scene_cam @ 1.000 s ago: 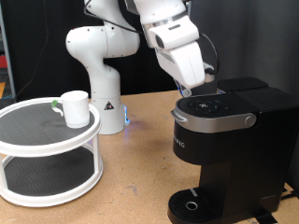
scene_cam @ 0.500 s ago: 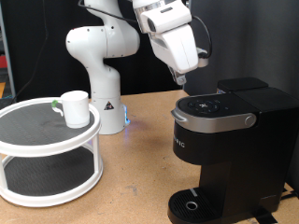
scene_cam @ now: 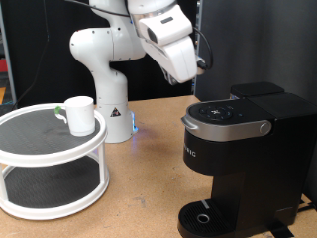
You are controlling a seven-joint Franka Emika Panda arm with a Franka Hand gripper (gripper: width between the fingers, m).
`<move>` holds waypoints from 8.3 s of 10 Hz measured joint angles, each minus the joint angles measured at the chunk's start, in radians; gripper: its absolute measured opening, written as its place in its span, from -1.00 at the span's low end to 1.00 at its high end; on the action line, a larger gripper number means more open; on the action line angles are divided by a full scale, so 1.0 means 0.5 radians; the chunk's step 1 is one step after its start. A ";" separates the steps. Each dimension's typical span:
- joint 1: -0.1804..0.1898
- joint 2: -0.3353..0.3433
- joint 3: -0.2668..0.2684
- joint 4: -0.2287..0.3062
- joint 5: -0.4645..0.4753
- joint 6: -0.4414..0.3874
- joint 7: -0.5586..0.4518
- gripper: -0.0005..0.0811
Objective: Make a cup of coffee with the keurig machine
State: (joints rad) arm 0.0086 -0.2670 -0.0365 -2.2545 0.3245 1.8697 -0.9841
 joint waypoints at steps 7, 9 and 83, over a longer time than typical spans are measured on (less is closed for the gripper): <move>-0.026 -0.189 -0.052 -0.223 0.150 0.283 0.124 -0.97; -0.066 -0.252 -0.101 -0.279 0.273 0.270 0.303 -0.97; -0.298 -0.577 -1.773 -0.951 0.067 0.137 -1.116 0.99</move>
State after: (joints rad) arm -0.1405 -0.5554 -0.9230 -2.7298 0.3581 1.9380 -1.5420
